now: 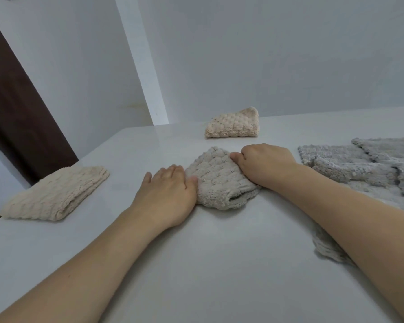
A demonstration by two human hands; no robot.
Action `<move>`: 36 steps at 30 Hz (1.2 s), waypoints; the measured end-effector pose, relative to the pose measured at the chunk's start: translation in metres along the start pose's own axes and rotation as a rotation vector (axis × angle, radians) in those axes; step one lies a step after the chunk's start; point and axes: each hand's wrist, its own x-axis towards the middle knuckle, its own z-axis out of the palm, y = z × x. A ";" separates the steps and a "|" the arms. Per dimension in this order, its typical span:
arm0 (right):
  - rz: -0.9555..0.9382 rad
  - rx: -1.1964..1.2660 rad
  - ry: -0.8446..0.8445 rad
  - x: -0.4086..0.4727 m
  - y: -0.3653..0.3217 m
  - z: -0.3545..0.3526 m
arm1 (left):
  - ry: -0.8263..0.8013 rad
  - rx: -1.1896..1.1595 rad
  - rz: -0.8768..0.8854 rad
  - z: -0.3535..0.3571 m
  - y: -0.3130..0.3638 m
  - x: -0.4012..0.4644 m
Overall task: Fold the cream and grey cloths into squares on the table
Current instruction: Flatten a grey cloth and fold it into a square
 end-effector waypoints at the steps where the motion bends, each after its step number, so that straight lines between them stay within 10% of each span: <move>1: -0.003 -0.005 0.003 -0.001 0.000 0.000 | 0.097 0.019 0.013 0.000 0.004 -0.004; 5: 0.013 -0.012 0.005 0.001 0.002 0.000 | 0.111 -0.087 0.310 -0.001 0.037 -0.021; 13: -0.111 0.210 0.303 -0.001 0.013 0.001 | -0.081 0.006 0.114 0.000 0.021 -0.014; 16: -0.320 0.455 0.015 -0.007 0.008 -0.001 | -0.105 0.017 0.095 -0.001 0.025 -0.018; 20: -0.171 0.120 -0.227 0.001 0.011 0.004 | -0.176 0.053 0.099 -0.010 0.023 -0.023; 27: -0.054 0.240 0.108 -0.008 0.006 -0.009 | 0.010 0.154 0.052 -0.024 0.032 -0.028; 32: -0.007 0.052 -0.244 -0.006 0.010 0.002 | -0.216 0.032 0.111 -0.012 0.035 -0.032; 36: 0.114 -0.092 0.037 -0.008 0.022 -0.005 | -0.292 -0.019 -0.048 -0.030 0.002 -0.017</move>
